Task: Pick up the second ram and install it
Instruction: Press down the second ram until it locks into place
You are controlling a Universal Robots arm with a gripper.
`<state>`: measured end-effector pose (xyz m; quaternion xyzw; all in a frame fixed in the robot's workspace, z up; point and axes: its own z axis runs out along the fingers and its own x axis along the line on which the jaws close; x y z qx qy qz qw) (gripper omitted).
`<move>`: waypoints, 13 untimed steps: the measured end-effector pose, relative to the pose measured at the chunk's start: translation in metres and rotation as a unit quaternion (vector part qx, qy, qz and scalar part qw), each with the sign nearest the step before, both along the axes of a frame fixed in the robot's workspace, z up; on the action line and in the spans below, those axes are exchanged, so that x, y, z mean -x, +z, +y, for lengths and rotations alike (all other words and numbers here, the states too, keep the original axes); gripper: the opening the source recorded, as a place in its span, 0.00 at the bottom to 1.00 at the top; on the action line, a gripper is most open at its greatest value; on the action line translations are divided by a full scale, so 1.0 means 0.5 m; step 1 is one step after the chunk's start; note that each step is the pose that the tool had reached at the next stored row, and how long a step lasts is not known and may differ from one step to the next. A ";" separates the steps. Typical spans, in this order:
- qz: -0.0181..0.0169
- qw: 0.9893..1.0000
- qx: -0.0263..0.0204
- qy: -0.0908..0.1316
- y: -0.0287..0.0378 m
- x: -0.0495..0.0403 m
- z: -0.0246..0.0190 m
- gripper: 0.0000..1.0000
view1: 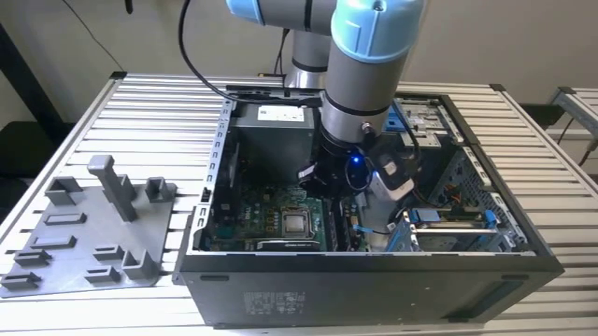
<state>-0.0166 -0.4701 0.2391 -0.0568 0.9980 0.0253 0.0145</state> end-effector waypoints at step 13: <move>-0.004 0.997 0.000 0.081 -0.003 0.000 0.0000 0.11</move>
